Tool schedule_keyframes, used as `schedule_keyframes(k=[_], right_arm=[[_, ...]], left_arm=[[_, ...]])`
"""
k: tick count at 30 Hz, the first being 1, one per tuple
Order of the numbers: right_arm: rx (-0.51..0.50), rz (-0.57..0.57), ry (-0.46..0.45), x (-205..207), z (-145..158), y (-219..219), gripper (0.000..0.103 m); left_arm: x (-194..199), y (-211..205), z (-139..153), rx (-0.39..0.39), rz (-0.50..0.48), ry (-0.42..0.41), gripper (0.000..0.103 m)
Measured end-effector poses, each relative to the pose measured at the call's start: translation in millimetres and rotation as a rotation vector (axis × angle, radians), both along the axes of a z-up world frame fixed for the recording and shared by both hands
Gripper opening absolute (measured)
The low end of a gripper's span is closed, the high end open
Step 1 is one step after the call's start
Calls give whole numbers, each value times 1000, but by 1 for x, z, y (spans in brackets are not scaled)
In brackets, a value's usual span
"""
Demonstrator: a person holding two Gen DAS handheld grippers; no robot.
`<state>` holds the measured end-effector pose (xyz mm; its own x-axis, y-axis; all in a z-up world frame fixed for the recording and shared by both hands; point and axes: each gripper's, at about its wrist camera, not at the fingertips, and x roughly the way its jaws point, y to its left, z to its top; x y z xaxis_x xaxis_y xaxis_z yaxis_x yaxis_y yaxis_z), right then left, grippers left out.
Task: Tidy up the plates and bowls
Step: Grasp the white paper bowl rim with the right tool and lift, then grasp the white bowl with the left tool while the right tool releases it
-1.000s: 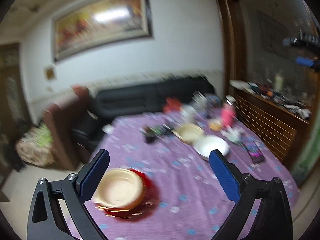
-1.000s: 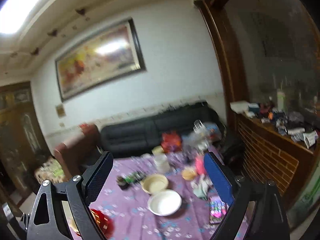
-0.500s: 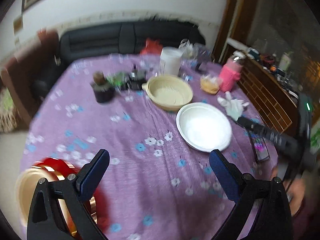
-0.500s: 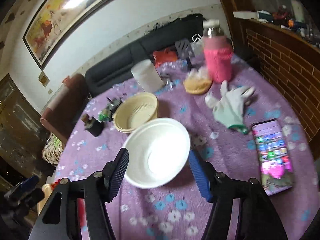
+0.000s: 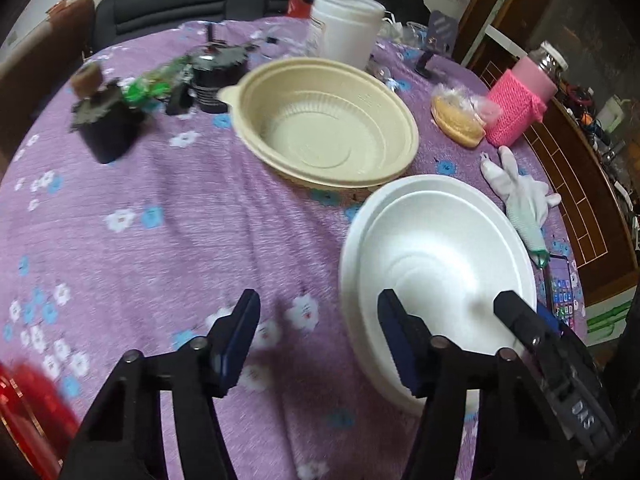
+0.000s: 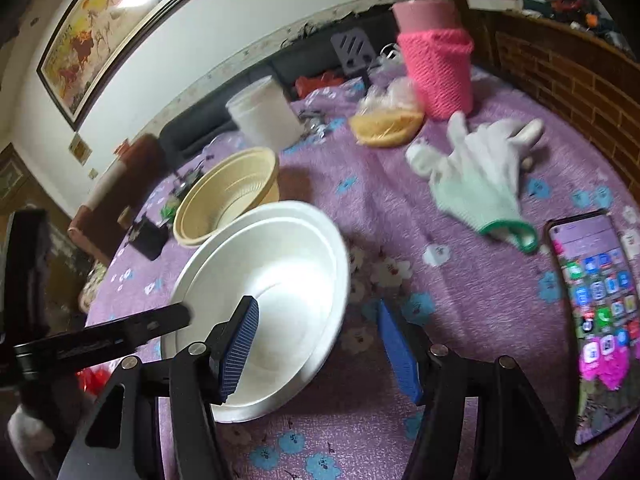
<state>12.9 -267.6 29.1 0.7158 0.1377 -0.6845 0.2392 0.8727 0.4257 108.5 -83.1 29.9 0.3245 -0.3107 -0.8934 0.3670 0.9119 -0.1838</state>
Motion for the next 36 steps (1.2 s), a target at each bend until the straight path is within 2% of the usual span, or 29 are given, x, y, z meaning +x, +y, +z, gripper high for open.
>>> schedule_keyframes(k=[1,3,5,9,13,15,19,22,27,31,36], right_arm=[[4,5,4,1,-1,1,58],[17,21,17,3,-6,2,36],[38,29,32,4,-11,4,27],[40,29,2,-4,-5,8,18],[21,67,-46,-16,15,31,18],[12,87,-61,-22,25,47,18],[0,166,-105,-35,53,94,18],[-27,246,-145,-43,77,143,18],[-66,373,-170,-46,96,229,19],[-68,463,-163,-41,94,287,19],[-123,527,-130,-30,79,345,19]], left_arm=[[1,-5,-4,4,-8,7,50],[-1,-12,-10,-3,-36,37,32],[-5,-16,-12,4,-54,48,23],[-22,-8,1,7,-51,9,22],[-57,20,33,4,-46,-69,22],[-73,37,49,-6,-47,-105,27],[-109,93,82,1,-16,-206,30],[-129,144,96,4,42,-231,30],[-152,229,104,-18,161,-229,30],[-164,290,102,-2,258,-233,30],[-160,331,88,-9,341,-195,33]])
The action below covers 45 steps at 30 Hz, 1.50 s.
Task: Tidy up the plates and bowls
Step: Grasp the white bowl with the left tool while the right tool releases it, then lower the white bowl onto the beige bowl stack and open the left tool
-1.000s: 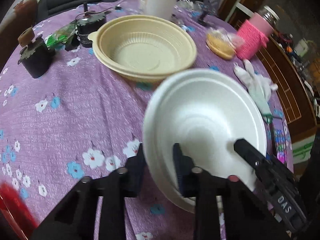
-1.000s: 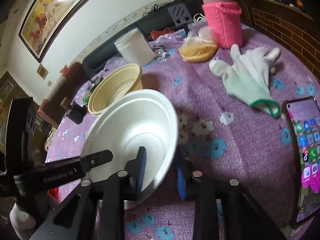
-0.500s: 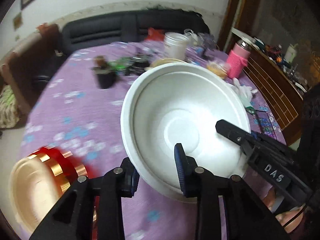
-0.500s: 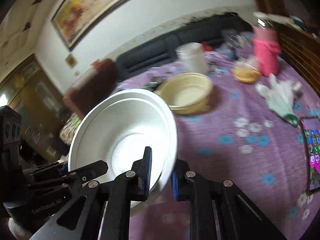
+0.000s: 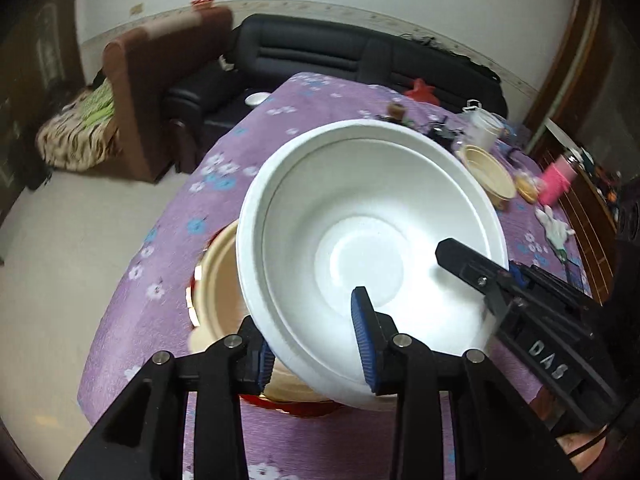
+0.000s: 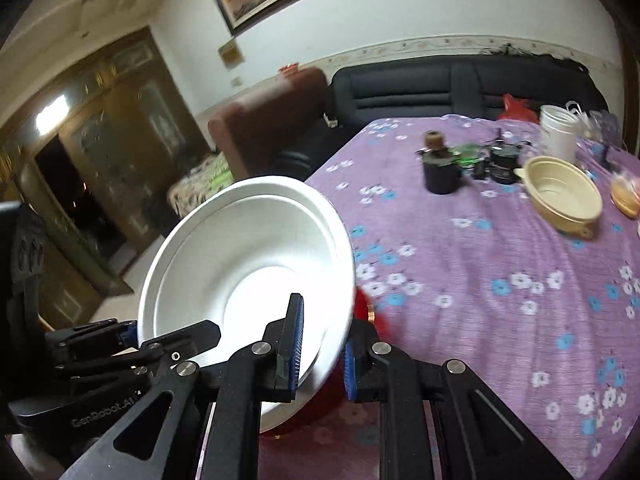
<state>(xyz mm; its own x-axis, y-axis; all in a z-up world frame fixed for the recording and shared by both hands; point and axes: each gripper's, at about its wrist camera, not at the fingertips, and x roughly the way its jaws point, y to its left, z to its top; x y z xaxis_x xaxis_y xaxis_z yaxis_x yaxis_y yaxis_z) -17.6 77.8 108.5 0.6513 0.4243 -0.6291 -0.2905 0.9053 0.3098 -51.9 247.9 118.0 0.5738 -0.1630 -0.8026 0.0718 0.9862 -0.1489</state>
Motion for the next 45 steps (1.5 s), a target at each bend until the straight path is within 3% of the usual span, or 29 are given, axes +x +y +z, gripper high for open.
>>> schedule_keyframes(k=[5,11,13,14,15,18,23,26,30,37,42,45], right_arm=[[-71,5,40,14,-21,27,19],[-124,9,24,15,-30,39,19],[-133,11,26,17,-32,42,22],[-147,11,24,19,-36,45,29],[-159,10,19,18,-36,48,36],[-183,11,3,17,-42,52,40],[-194,-5,-30,11,-40,50,40],[-194,-18,-58,6,-33,47,45],[-185,-25,-82,-1,-25,42,49],[-174,-35,-106,-13,-15,30,51],[-154,-50,-127,-20,-9,18,58],[-135,-63,-134,-25,-7,10,62]], left_arm=[[14,10,-20,55,68,10,35],[5,20,-17,31,81,-28,51],[-2,25,-12,20,87,-52,59],[-5,27,-11,20,98,-63,66],[-6,27,-9,25,110,-71,70],[-13,28,-7,15,112,-96,75],[-21,32,-6,16,125,-122,75],[-22,32,-10,48,132,-139,75],[-13,33,-29,12,129,-73,75],[-6,34,-46,-36,132,-30,75],[-21,38,-31,-76,136,-67,76],[-36,36,-18,-48,145,-115,79]])
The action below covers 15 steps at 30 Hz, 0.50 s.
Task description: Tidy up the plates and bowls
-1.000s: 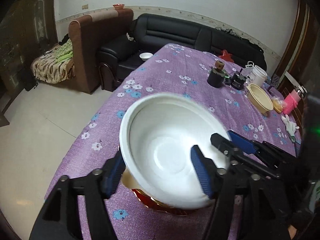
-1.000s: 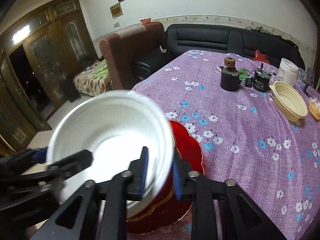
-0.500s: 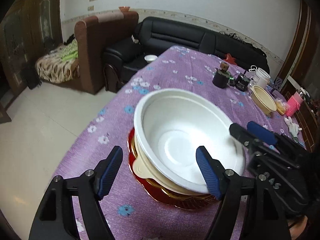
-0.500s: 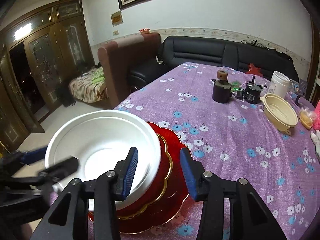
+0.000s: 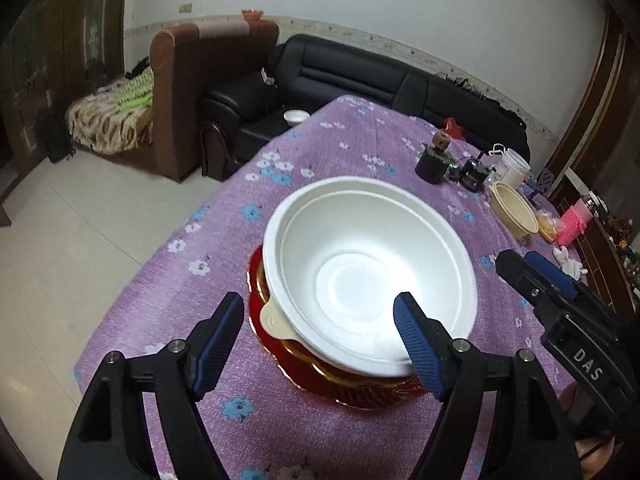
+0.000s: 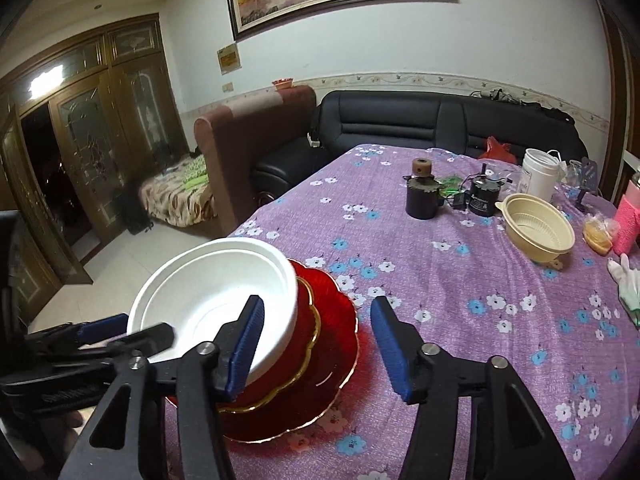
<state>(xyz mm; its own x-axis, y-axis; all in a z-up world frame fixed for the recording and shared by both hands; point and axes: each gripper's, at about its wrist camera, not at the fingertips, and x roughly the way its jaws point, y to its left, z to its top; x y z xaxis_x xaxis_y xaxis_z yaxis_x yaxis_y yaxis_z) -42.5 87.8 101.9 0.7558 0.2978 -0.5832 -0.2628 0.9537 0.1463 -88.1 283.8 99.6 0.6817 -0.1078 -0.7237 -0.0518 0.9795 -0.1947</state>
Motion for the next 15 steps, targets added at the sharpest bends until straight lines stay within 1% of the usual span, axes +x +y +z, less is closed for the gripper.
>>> schedule_keyframes(k=[1,3,4,6,11,15], right_arm=[[8,-4,-1,-2,0,-3,62],[20,-7,0,-5,0,-9,63],[25,-9,1,-6,0,-12,64],[29,-14,2,-11,-2,-18,66],[46,-27,20,-24,-10,-36,67],[46,-55,8,-35,-10,-59,69]], left_arm=[[-6,-2,4,20,5,-20,79],[-19,-10,12,67,14,-66,85],[-27,-16,16,98,19,-90,86],[-36,-24,21,131,18,-118,87],[-55,-55,27,200,-21,-165,87],[-61,-76,29,267,-38,-190,87]])
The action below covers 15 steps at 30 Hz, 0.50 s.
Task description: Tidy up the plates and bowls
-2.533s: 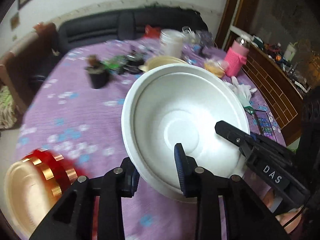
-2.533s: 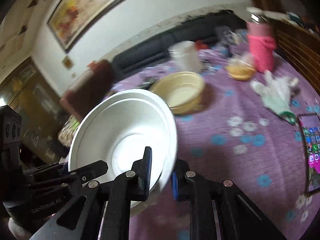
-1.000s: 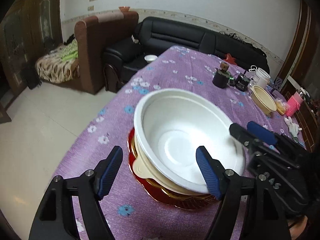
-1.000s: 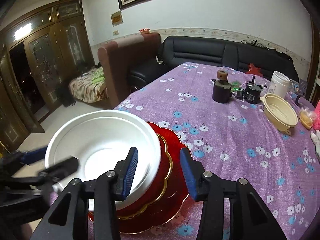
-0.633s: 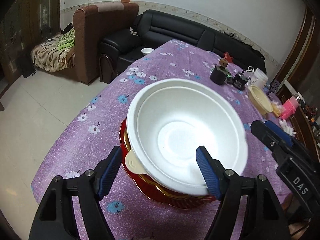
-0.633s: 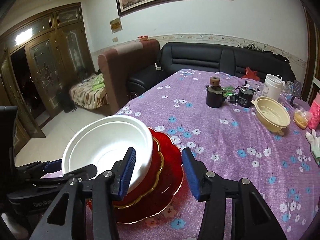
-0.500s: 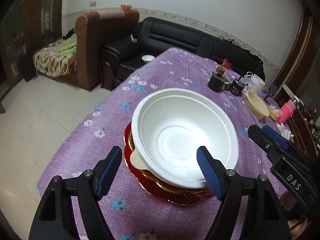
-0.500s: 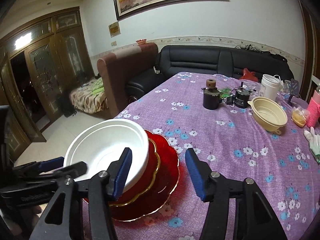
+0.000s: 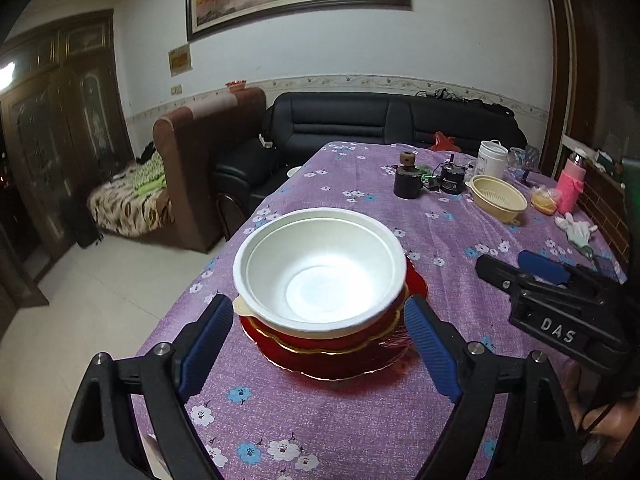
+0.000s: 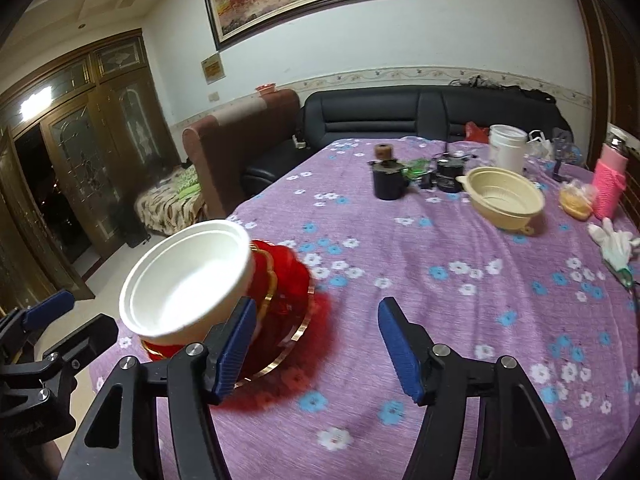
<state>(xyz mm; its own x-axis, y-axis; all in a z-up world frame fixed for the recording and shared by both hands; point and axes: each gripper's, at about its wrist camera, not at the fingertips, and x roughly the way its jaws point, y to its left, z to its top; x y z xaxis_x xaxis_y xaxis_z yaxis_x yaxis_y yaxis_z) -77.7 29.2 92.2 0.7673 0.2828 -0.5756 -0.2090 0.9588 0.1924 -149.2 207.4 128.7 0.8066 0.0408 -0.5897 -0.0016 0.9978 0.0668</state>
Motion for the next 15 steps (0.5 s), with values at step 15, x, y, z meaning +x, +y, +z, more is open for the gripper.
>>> schedule_keyframes(k=[15], right_arm=[[31,-116,-10,-12,1,-80,73]], left_arm=[[-4,-67,-1,130,-95,-8,87]])
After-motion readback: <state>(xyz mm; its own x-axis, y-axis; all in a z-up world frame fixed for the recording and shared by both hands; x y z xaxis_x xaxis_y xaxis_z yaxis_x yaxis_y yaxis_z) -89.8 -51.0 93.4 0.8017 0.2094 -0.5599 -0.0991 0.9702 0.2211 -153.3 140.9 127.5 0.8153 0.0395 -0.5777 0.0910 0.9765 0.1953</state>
